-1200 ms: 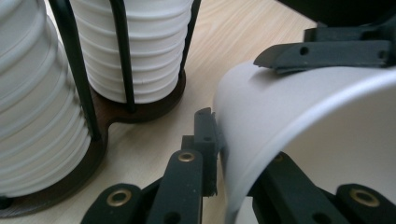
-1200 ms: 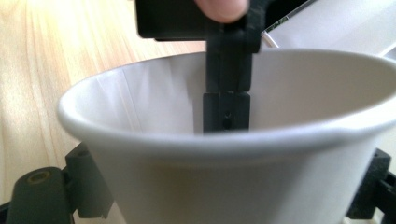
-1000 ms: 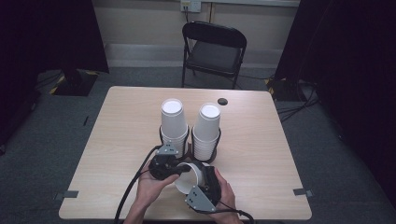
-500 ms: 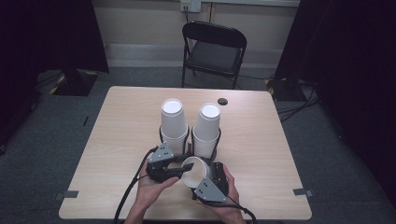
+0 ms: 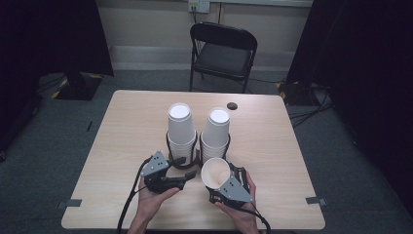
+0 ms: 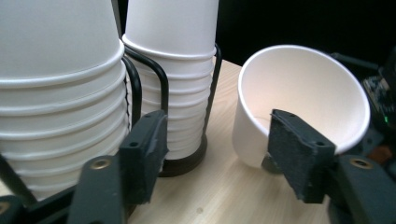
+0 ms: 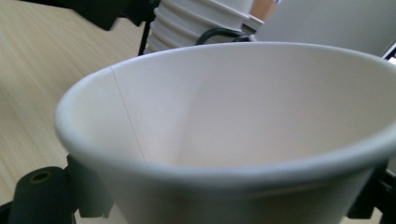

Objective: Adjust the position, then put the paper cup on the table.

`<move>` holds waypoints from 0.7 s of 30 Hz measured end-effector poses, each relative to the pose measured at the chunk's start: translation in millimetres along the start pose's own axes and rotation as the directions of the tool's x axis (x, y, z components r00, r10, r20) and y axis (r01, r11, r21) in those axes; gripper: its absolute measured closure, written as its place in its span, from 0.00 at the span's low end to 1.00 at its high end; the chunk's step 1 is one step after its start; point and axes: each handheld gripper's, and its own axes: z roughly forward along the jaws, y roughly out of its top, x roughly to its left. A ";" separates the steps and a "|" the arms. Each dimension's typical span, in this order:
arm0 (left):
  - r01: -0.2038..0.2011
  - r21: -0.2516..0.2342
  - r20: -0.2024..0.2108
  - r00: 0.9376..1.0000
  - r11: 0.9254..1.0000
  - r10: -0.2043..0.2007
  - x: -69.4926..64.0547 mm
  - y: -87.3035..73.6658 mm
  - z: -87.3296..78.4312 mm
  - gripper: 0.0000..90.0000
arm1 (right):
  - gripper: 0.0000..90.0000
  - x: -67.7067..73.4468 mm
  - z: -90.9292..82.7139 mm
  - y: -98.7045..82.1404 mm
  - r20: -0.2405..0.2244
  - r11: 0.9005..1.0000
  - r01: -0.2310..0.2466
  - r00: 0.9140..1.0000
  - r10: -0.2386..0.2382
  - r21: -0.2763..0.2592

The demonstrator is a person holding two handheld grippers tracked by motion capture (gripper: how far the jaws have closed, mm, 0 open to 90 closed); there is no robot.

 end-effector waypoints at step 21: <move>0.032 -0.017 -0.102 0.994 0.999 -0.034 18.2 -32.8 -17.9 0.21 | 0.15 -58.1 -8.7 -21.6 0.059 0.960 -0.280 0.958 0.281 -0.025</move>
